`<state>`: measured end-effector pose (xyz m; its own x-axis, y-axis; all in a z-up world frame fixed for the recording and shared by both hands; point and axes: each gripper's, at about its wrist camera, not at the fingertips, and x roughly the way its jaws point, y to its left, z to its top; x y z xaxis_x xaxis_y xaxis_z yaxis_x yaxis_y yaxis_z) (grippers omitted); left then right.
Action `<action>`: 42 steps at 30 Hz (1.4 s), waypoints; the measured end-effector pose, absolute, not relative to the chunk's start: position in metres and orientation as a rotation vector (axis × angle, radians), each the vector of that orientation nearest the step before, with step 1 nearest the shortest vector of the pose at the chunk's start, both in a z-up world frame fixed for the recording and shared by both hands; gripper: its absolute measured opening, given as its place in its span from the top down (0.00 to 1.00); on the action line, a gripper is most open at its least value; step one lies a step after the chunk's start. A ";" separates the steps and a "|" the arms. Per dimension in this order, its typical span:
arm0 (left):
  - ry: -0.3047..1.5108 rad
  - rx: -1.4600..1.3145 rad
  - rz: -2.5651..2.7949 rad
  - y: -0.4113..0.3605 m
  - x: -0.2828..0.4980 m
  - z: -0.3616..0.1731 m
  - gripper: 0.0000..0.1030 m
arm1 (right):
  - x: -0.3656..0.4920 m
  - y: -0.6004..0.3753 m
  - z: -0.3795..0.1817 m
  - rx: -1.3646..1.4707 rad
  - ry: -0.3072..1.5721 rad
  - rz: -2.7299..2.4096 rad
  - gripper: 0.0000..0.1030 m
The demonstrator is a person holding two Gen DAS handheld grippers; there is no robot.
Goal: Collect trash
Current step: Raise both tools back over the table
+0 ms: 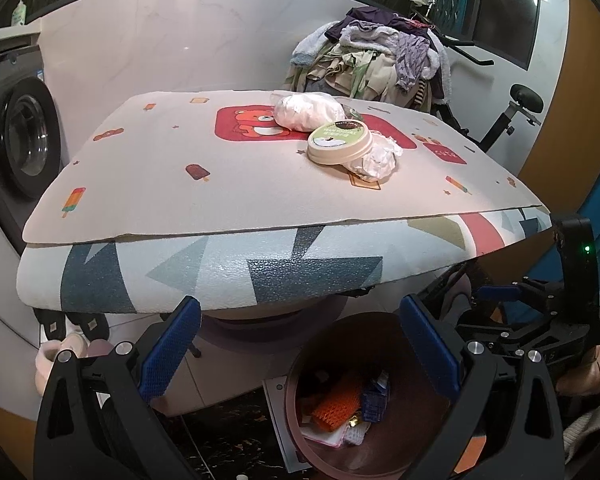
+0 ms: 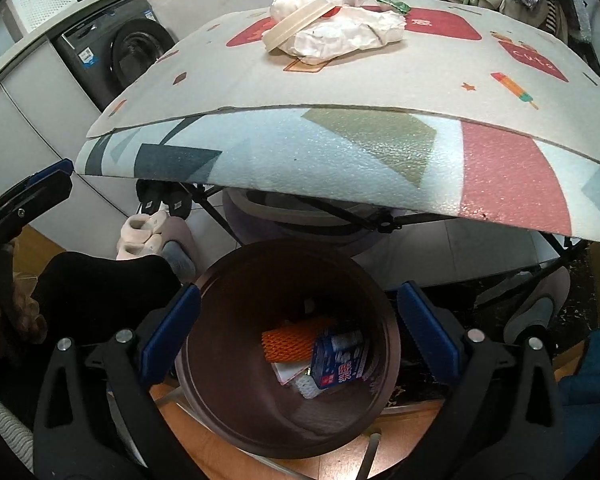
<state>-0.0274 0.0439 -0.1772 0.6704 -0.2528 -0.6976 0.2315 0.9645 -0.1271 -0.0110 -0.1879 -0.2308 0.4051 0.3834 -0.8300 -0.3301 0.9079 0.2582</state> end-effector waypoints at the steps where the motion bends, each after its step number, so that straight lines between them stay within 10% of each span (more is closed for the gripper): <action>1: 0.791 -0.029 -0.273 0.044 -0.027 -0.177 0.06 | -0.011 -0.188 -0.230 0.054 1.059 0.446 0.06; 42: 0.695 -0.048 -0.275 0.060 0.035 -0.140 0.06 | 0.081 -0.191 -0.174 -0.079 0.905 0.583 0.05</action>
<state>0.0345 0.0595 -0.1400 0.7334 -0.2660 -0.6256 0.2341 0.9628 -0.1350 0.0814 -0.1908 -0.1738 0.4743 0.4440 -0.7602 -0.5089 0.8429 0.1747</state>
